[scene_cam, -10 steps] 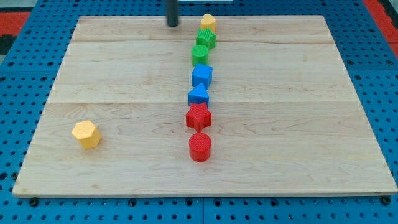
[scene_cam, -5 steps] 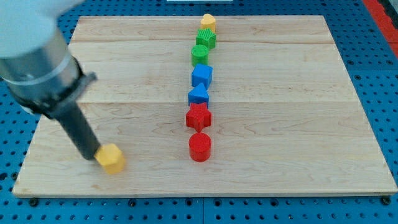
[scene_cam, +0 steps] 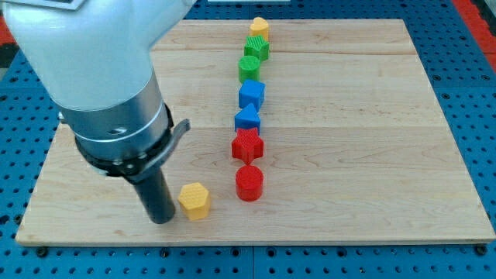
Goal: Move the yellow hexagon to bottom center
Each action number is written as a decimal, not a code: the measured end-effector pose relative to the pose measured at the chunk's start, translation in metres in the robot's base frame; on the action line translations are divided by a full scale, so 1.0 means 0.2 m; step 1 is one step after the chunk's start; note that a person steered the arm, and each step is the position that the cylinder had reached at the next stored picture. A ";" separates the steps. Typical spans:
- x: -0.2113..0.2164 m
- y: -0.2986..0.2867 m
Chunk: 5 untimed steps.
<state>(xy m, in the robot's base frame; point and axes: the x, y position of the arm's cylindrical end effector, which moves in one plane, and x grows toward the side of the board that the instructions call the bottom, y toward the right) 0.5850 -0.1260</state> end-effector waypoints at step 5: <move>0.12 0.23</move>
